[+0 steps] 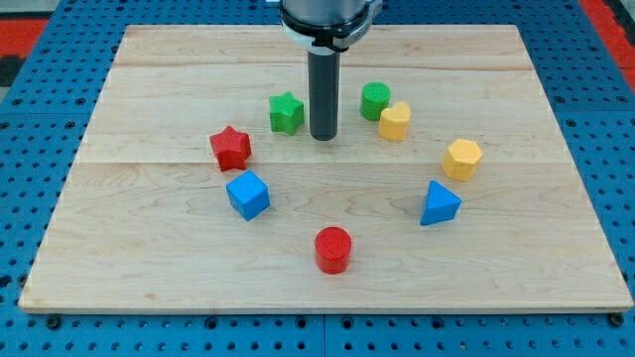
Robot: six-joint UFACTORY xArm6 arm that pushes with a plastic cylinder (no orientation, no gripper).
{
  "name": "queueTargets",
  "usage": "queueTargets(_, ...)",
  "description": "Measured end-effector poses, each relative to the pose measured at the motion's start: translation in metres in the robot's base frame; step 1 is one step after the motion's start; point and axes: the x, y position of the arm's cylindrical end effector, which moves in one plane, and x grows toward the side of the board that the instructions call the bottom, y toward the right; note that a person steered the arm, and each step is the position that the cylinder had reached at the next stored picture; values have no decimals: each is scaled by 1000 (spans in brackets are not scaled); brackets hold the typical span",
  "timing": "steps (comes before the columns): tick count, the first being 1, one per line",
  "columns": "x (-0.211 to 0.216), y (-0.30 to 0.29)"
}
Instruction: Nudge the yellow heart to the top of the yellow hexagon
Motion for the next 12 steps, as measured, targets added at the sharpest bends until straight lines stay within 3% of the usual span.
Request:
queueTargets(2,8,51)
queueTargets(3,2,15)
queueTargets(7,-5,108)
queueTargets(9,38,44)
queueTargets(12,26,12)
